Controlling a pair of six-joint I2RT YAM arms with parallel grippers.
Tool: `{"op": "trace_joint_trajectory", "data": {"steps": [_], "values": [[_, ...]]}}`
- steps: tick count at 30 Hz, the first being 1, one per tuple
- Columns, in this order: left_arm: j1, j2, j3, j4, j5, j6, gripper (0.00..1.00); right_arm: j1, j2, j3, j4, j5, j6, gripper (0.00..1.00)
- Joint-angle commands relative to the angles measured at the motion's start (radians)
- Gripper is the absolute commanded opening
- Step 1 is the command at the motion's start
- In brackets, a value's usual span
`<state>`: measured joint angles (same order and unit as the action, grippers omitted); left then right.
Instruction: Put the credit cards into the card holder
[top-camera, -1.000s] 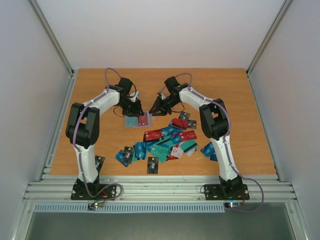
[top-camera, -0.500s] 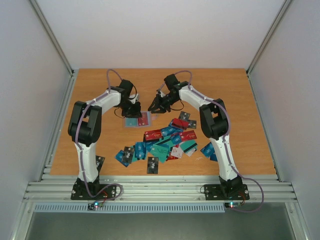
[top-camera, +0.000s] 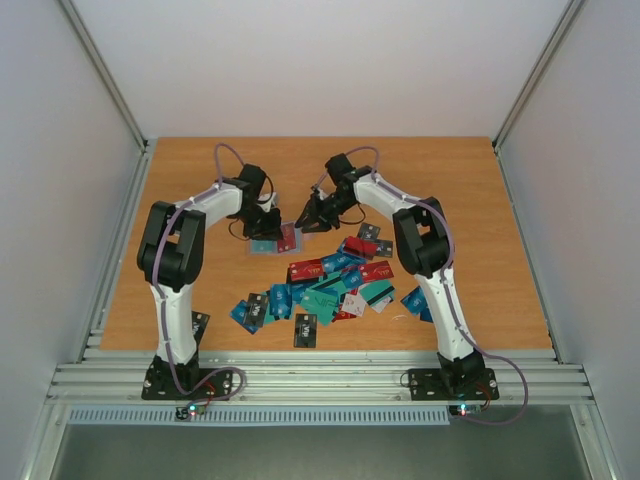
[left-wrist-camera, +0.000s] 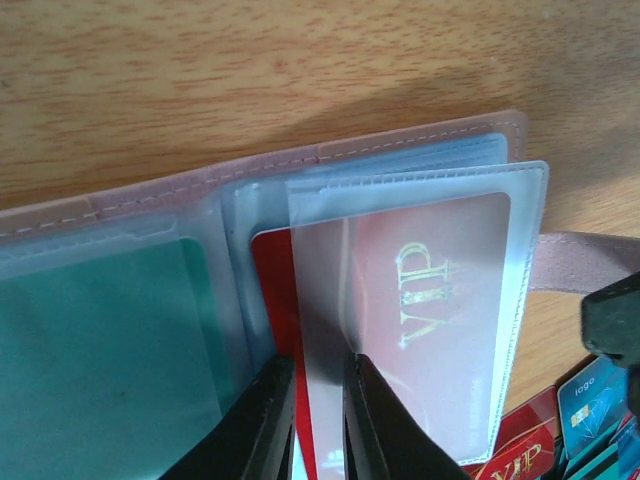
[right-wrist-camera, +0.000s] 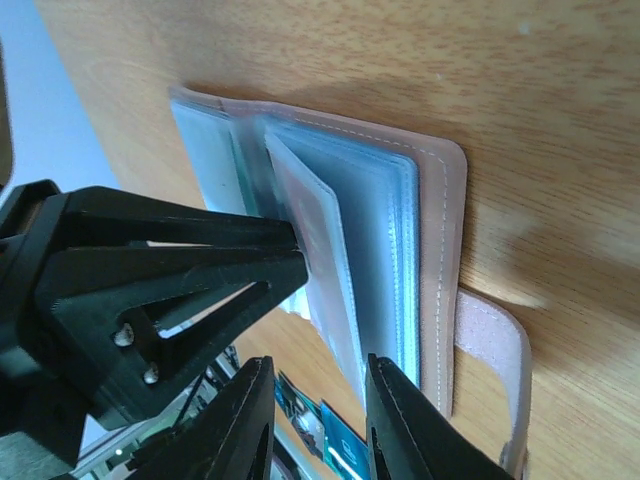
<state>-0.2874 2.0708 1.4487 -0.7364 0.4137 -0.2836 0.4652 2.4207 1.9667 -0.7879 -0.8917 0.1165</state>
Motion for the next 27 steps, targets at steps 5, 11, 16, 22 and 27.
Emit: {"op": "trace_joint_trajectory", "data": {"steps": [5,11,16,22,27], "values": [[0.006,0.035,-0.035,0.048,0.01,0.008,0.17,0.016,0.049,0.055,-0.041,-0.027,-0.027,0.34],[0.014,0.044,-0.039,0.054,0.03,0.008,0.16,0.029,0.079,0.089,-0.058,-0.033,-0.029,0.36],[0.02,0.046,-0.041,0.06,0.048,0.009,0.15,0.037,0.101,0.122,-0.065,-0.033,-0.024,0.36],[0.022,0.056,-0.044,0.089,0.12,0.002,0.15,0.047,0.119,0.145,-0.06,-0.043,-0.009,0.35],[0.022,0.074,-0.043,0.138,0.22,-0.031,0.15,0.047,0.116,0.17,-0.082,-0.029,-0.016,0.31]]}}
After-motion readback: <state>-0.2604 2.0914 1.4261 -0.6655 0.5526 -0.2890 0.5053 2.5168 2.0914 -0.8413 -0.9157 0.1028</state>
